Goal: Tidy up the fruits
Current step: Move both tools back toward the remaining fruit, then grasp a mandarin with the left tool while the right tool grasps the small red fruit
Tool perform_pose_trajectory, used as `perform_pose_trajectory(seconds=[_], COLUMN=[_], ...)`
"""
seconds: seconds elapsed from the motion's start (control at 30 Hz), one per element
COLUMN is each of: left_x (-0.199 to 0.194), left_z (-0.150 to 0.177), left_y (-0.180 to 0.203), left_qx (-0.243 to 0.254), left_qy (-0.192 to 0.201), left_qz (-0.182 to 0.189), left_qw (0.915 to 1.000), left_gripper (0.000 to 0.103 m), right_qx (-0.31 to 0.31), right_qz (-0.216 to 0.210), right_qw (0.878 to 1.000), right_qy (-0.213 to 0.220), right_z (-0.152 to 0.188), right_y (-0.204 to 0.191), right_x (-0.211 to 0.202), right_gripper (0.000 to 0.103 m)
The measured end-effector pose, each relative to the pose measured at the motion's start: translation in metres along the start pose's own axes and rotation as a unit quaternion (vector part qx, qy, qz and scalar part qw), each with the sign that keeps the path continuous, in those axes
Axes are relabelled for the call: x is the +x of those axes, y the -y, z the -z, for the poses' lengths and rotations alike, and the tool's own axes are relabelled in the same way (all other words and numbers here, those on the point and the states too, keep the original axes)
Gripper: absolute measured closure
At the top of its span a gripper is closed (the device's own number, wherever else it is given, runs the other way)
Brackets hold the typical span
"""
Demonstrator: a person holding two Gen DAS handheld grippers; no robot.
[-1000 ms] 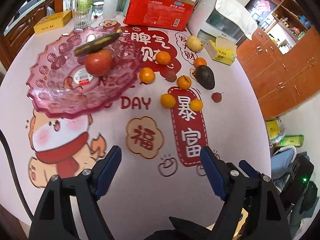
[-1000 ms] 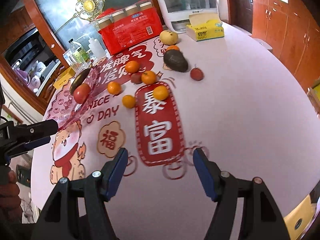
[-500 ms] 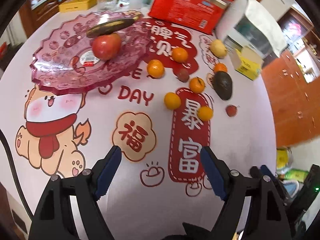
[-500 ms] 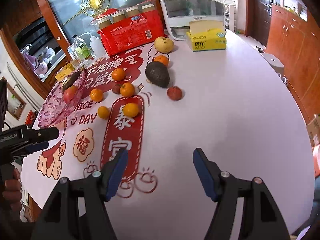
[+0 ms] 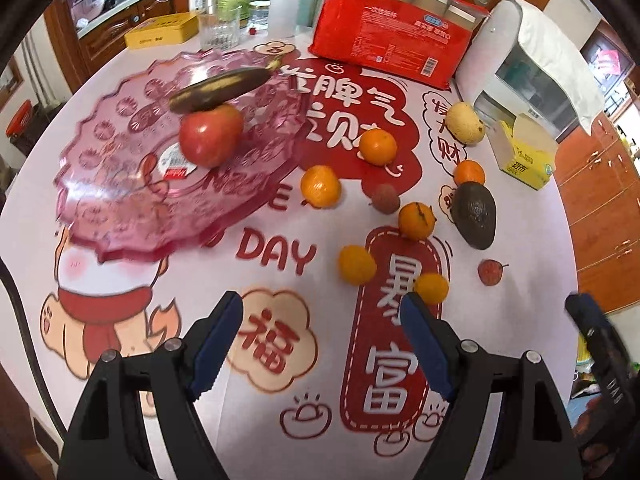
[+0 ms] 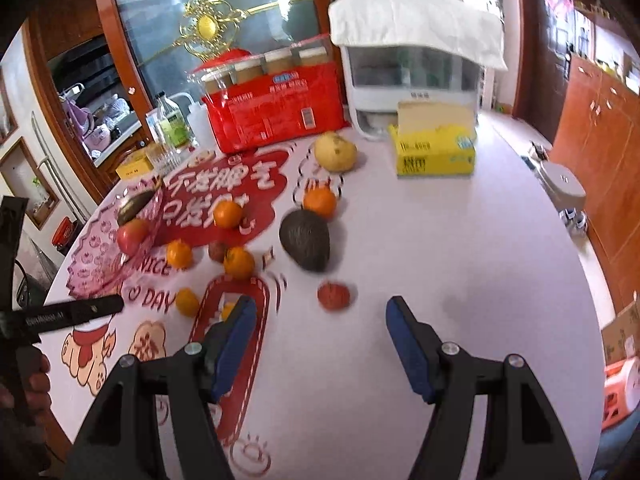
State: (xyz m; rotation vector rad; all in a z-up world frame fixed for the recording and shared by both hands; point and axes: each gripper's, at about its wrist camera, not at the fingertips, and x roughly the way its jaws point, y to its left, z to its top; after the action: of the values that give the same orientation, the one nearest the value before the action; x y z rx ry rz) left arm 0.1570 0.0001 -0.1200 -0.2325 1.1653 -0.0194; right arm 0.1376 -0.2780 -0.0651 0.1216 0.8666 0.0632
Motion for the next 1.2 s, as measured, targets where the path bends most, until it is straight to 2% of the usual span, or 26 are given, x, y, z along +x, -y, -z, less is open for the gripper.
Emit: perform_pose_trajectory(seconds=[0.1, 0.23, 0.43, 0.57, 0.7, 0.8, 1.03, 1.2], left_x=[0.012, 0.030, 0.058, 0.071, 0.081, 0.090, 0.103, 0.106], left_z=[-0.010, -0.014, -0.009, -0.010, -0.011, -0.011, -0.013, -0.014], left_y=[0.006, 0.011, 0.020, 0.024, 0.028, 0.028, 0.029, 0.030], left_qx=[0.005, -0.002, -0.010, -0.009, -0.001, -0.002, 0.005, 0.008], left_qy=[-0.020, -0.042, -0.063, -0.057, -0.055, -0.065, -0.059, -0.053], left_qz=[0.017, 0.014, 0.022, 0.025, 0.023, 0.022, 0.025, 0.031], left_qw=[0.9996, 0.9990, 0.9977, 0.9980, 0.9982, 0.9976, 0.9980, 0.9981], left_gripper=[0.023, 0.023, 0.020, 0.021, 0.033, 0.047, 0.061, 0.073], right_qx=[-0.015, -0.026, -0.026, -0.019, -0.023, -0.019, -0.018, -0.032], right_qz=[0.001, 0.000, -0.010, -0.012, -0.010, -0.012, -0.004, 0.014], right_qw=[1.000, 0.999, 1.000, 1.000, 0.999, 0.998, 0.996, 0.995], right_qy=[0.017, 0.024, 0.008, -0.014, -0.043, -0.064, -0.089, -0.090], right_z=[-0.016, -0.027, -0.020, -0.014, -0.008, -0.004, 0.003, 0.003], right_y=[-0.001, 0.000, 0.004, 0.004, 0.003, 0.005, 0.006, 0.005], right_x=[0.006, 0.022, 0.052, 0.074, 0.094, 0.106, 0.120, 0.125], right_gripper=[0.035, 0.035, 0.035, 0.035, 0.042, 0.048, 0.062, 0.070])
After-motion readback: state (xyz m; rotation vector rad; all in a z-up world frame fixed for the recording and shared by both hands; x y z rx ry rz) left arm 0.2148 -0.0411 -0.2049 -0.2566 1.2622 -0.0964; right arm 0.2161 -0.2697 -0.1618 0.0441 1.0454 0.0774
